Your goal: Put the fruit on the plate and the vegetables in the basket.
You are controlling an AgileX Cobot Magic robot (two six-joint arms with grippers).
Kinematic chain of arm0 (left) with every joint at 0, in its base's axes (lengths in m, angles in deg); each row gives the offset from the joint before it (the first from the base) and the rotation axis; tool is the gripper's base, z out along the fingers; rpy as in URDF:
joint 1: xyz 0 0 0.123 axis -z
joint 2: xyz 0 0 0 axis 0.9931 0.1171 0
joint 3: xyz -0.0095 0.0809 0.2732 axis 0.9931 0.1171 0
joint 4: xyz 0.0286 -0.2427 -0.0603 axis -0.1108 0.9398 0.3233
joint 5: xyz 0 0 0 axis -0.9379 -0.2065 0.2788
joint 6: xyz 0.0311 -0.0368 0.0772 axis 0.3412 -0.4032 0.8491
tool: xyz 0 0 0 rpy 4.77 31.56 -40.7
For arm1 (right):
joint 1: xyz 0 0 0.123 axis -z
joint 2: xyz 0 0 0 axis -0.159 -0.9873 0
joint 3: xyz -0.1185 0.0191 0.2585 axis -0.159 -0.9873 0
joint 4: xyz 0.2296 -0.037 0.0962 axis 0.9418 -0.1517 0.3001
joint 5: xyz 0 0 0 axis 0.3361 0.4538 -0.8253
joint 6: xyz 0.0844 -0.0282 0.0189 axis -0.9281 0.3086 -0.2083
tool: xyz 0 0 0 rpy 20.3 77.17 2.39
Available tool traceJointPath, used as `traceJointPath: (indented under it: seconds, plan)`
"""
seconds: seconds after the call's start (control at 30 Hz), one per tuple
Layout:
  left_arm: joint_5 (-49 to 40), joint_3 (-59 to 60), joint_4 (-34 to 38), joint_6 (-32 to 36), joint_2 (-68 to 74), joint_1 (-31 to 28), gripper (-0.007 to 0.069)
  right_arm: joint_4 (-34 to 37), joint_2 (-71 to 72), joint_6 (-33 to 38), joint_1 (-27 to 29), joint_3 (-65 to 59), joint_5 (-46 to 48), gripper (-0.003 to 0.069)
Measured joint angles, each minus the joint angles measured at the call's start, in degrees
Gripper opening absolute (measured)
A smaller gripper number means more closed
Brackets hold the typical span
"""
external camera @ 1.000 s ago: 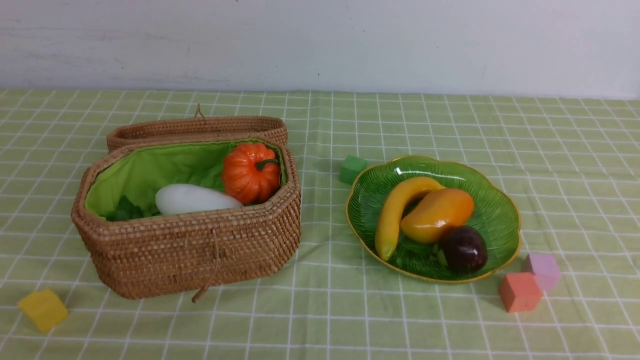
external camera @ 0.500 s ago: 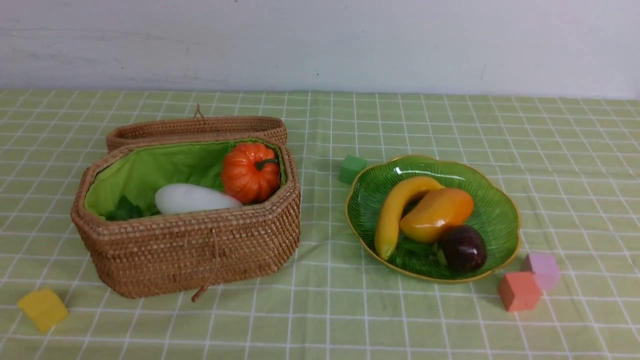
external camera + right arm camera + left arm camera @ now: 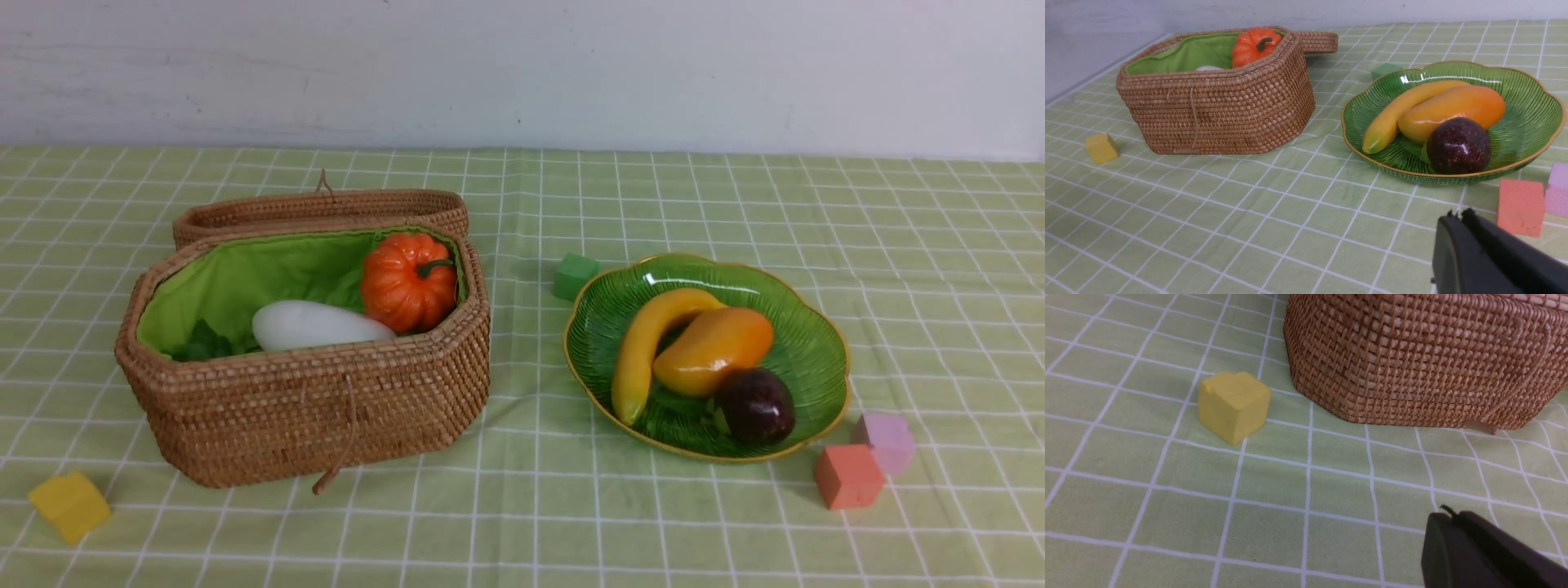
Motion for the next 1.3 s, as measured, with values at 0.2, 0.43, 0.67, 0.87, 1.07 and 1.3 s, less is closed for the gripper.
traceJointPath:
  seconds: [0.2, 0.43, 0.67, 0.87, 1.07, 1.3]
  plan:
    - [0.00, 0.00, 0.00, 0.00, 0.00, 0.00, 0.0007, 0.00, 0.00, 0.00, 0.00, 0.00, 0.00, 0.0005]
    - [0.00, 0.00, 0.00, 0.00, 0.00, 0.00, 0.0015, 0.00, 0.00, 0.06, 2.76, 0.00, 0.00, 0.0013]
    - [0.00, 0.00, 0.00, 0.00, 0.00, 0.00, 0.0018, -20.63, 0.06, 10.60, 25.91, -0.31, -1.93, 0.0015]
    - [0.00, 0.00, 0.00, 0.00, 0.00, 0.00, 0.0024, -43.46, 0.06, 13.46, 28.83, -0.83, -4.57, 0.0023]
    - [0.04, 0.00, 0.00, 0.00, 0.00, 0.00, 0.0027, -55.75, 0.06, 13.65, 29.03, -1.09, -5.24, 0.0023]
    - [0.04, 0.00, 0.00, 0.00, 0.00, 0.00, 0.0036, -60.43, 0.06, 13.65, 29.11, -1.16, -5.92, 0.0030]
